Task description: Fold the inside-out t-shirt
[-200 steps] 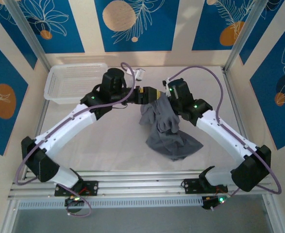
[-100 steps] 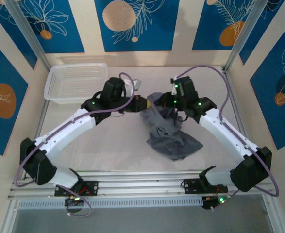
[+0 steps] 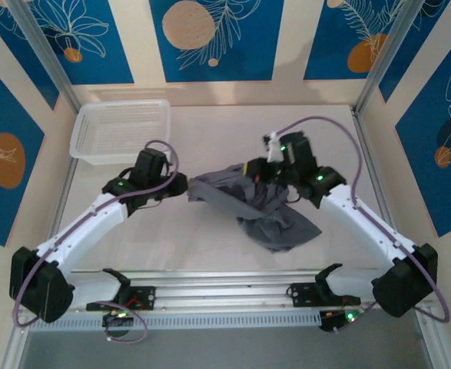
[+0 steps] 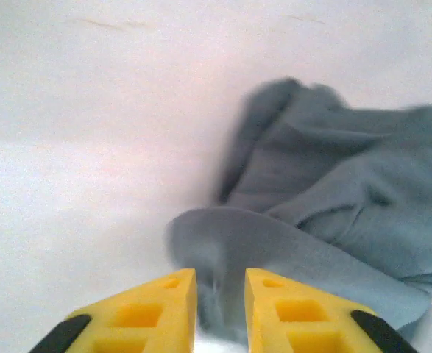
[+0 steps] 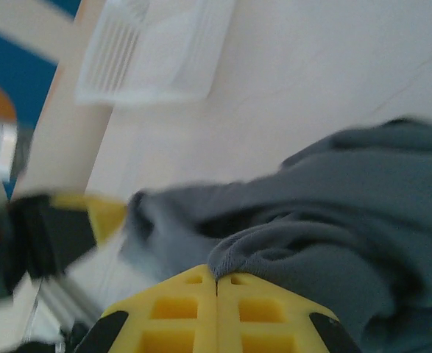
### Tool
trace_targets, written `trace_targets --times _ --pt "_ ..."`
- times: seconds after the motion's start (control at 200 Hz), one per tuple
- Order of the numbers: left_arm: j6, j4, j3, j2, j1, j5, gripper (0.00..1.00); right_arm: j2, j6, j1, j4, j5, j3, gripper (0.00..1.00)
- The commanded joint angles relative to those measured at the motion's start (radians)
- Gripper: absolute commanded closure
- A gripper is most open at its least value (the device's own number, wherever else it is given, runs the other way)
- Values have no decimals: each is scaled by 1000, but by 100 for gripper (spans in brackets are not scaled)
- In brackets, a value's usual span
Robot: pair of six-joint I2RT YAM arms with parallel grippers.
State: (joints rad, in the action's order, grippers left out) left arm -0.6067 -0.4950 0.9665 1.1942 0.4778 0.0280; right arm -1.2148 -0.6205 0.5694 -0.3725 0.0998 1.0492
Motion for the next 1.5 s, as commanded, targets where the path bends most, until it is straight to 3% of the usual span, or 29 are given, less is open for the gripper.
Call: trace_targets --times 0.0,0.06,0.115,0.2,0.28,0.35,0.425,0.535,0.73,0.8,0.86,0.94,1.0,1.055,1.205,1.335,1.49 --pt "80 -159 20 -105 -55 -325 58 -49 16 172 107 146 -88 99" --pt "115 -153 33 -144 -61 -354 49 -82 21 218 74 186 -72 83" --pt "132 -131 39 -159 -62 -326 47 -52 18 223 31 147 -54 60" --pt "162 -35 38 -126 -59 -103 48 71 -22 163 -6 -43 -80 33" --pt "152 62 52 -31 -29 159 50 173 -128 -4 -22 -123 -158 36" --pt "169 96 105 68 54 255 49 185 -207 -162 -88 -136 -203 44" --pt "215 90 194 180 173 251 44 133 -200 -236 -145 -147 -216 47" --pt "279 2 379 379 297 201 34 -4 -147 -241 -157 -105 -196 39" --pt "326 -49 564 670 321 57 25 -194 -176 -243 -18 44 -137 32" --pt "324 -65 596 739 312 56 26 -250 -179 -236 -2 44 -103 34" --pt "304 -67 602 777 299 111 32 -294 -174 -232 -5 22 -85 41" --pt "261 -42 571 796 273 183 45 -327 -163 -230 -41 -19 -66 73" --pt "237 -14 536 797 253 230 66 -306 -164 -233 -36 -39 -90 92" --pt "225 21 501 790 235 281 100 -271 -161 -239 -9 -39 -130 100" --pt "159 118 400 702 148 333 100 -167 -165 -253 -10 -54 -210 100" --pt "78 186 331 552 19 383 100 47 -227 -241 -40 -134 -363 100" --pt "88 137 339 422 -75 357 100 381 -512 -112 -238 -324 -591 100"
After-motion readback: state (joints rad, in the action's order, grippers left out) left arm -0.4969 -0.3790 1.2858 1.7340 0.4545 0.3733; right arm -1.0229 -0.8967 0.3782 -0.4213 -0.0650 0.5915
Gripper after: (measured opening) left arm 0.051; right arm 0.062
